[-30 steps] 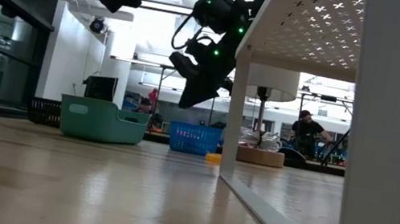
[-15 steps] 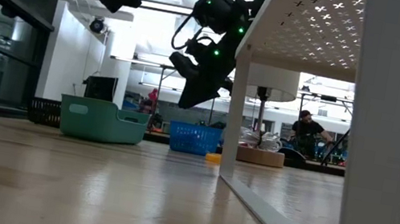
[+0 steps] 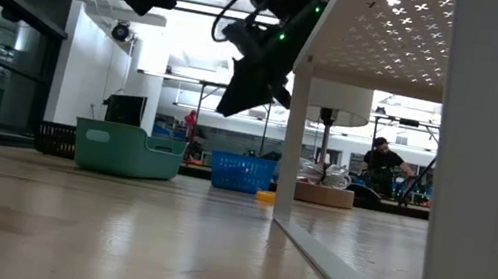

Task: Pick & Place Office Desk Supplies
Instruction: Put the yellow spring keychain into the blue bin

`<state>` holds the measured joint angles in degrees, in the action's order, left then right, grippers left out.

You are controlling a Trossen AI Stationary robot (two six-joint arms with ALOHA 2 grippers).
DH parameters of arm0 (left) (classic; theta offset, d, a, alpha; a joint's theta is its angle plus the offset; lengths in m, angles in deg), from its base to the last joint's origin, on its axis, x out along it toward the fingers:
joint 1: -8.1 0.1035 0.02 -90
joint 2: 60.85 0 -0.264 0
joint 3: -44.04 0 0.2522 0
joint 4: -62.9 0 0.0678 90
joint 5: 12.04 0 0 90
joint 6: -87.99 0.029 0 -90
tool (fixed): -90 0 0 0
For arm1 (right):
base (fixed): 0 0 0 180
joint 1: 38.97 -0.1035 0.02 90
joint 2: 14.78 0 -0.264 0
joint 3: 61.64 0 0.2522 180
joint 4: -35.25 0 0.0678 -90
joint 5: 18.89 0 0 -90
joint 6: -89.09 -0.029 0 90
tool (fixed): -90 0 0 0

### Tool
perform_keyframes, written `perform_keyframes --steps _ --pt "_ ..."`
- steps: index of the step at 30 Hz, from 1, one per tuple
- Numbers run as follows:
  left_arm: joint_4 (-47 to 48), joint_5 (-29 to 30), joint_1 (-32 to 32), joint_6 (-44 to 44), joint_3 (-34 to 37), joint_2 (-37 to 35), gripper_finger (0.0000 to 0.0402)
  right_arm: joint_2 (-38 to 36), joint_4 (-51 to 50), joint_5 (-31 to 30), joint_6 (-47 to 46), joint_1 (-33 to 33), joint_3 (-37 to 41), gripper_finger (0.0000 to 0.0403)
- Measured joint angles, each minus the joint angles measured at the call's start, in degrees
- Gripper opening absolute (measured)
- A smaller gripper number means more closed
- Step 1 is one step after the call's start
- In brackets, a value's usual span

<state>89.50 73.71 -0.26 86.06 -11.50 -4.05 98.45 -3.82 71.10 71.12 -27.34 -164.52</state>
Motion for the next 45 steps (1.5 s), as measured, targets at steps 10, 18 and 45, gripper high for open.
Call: perform_keyframes --steps 10,18,45 --pt "-0.2 0.0 0.0 0.0 0.0 0.0 0.0207 0.0 -1.9 -1.6 -3.9 -4.9 0.0 0.0050" --pt "-0.1 0.0 0.0 0.0 0.0 0.0 0.0207 0.5 -8.4 -8.7 -14.6 -4.9 0.0 0.0050" --pt "-0.2 0.0 0.0 0.0 0.0 0.0 0.0207 4.5 -14.6 -11.9 -22.3 -6.0 0.1 0.0050"
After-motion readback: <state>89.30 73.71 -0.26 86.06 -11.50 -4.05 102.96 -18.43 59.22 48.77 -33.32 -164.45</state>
